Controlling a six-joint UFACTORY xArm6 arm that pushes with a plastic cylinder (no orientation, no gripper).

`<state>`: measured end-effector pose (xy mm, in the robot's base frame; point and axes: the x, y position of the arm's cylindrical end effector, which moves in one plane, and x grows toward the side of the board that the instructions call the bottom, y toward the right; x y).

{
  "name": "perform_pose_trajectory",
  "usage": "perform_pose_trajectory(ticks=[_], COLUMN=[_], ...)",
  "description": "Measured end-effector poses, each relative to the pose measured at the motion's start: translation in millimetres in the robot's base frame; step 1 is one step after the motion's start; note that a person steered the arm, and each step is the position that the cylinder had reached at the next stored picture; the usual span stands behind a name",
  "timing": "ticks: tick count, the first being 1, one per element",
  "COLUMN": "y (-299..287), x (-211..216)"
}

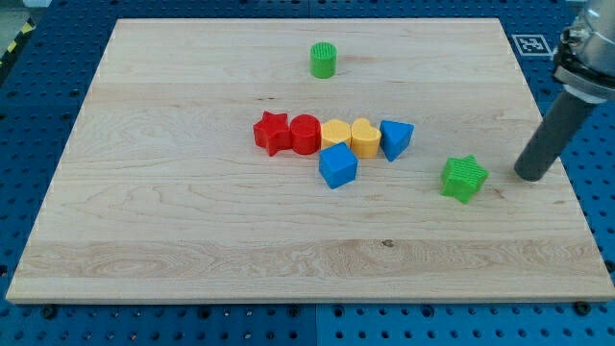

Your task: Keep the green star at the bottom side of the blue cube

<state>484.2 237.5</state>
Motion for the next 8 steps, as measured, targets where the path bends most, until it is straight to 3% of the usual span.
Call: perform_pose_trajectory(ticks=[3,5,6,8], y=[-122,-106,-77,-98], x=[63,63,44,28])
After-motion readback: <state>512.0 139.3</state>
